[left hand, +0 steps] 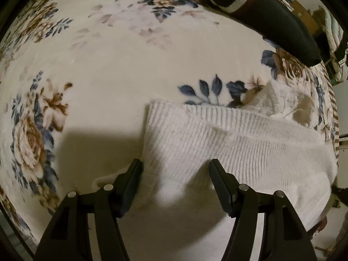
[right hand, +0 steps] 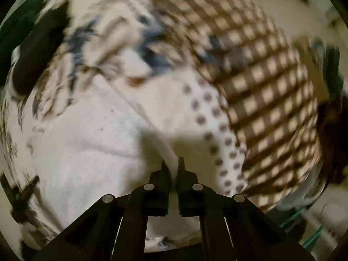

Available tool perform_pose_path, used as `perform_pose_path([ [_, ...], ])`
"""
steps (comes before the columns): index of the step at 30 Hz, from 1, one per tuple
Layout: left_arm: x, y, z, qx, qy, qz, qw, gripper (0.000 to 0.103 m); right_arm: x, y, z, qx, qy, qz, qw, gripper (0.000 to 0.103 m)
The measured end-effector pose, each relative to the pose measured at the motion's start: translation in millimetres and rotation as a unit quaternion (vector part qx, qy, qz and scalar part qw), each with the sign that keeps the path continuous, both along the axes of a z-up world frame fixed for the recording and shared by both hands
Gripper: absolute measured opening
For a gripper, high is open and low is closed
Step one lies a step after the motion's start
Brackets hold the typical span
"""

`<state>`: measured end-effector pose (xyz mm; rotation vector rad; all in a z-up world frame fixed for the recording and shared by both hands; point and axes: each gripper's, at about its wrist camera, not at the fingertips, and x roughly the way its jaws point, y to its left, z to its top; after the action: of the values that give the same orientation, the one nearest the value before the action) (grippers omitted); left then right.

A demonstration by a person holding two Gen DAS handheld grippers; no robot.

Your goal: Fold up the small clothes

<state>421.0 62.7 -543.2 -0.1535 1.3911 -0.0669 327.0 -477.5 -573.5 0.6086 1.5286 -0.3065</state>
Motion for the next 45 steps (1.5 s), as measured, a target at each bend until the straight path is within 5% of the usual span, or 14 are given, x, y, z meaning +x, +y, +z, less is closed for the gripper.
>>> perform_pose_path([
  [2, 1, 2, -1, -0.002, 0.001, -0.001, 1.0000, 0.062, 1, 3, -10, 0.027, 0.016, 0.009, 0.999, 0.007],
  [5, 7, 9, 7, -0.013, -0.005, 0.001, 0.9999, 0.062, 13, 14, 9, -0.008, 0.016, 0.036, 0.999, 0.023],
  [8, 15, 12, 14, -0.019, -0.013, -0.003, 0.9997, 0.062, 33, 30, 42, -0.028, -0.039, 0.050, 0.998, 0.040],
  [10, 18, 12, 11, -0.021, -0.011, -0.011, 0.9997, 0.062, 55, 58, 53, -0.013, -0.067, 0.088, 0.994, 0.043],
  [14, 26, -3, -3, 0.000, -0.007, -0.032, 0.9995, 0.062, 103, 121, 28, 0.005, -0.075, 0.155, 0.985, 0.043],
  [17, 31, -10, -13, 0.013, -0.030, -0.052, 0.9981, 0.058, 129, 165, -7, -0.030, -0.047, 0.212, 0.976, 0.043],
  [18, 32, -13, -13, 0.013, -0.042, -0.061, 0.9972, 0.053, 130, 171, -17, -0.040, -0.039, 0.220, 0.974, 0.042],
  [19, 32, -16, -13, 0.010, -0.051, -0.071, 0.9961, 0.032, 131, 176, -22, -0.051, -0.038, 0.226, 0.972, 0.039],
  [20, 31, -19, -11, 0.011, -0.061, -0.082, 0.9947, 0.014, 129, 182, -20, -0.071, -0.056, 0.223, 0.971, 0.015],
  [21, 29, -23, -6, 0.017, -0.077, -0.093, 0.9926, 0.010, 127, 184, -18, -0.087, -0.064, 0.221, 0.969, 0.006],
  [31, 31, -12, 31, -0.015, -0.124, -0.054, 0.9907, 0.008, 105, 169, 50, -0.125, -0.148, 0.157, 0.969, 0.005],
  [38, 37, 4, 34, -0.017, -0.125, -0.045, 0.9910, 0.008, 142, 172, 42, -0.129, -0.148, 0.156, 0.968, 0.005],
  [45, 48, 12, -10, -0.025, -0.068, -0.030, 0.9969, 0.010, 158, 158, -6, -0.118, -0.102, 0.149, 0.976, 0.005],
])
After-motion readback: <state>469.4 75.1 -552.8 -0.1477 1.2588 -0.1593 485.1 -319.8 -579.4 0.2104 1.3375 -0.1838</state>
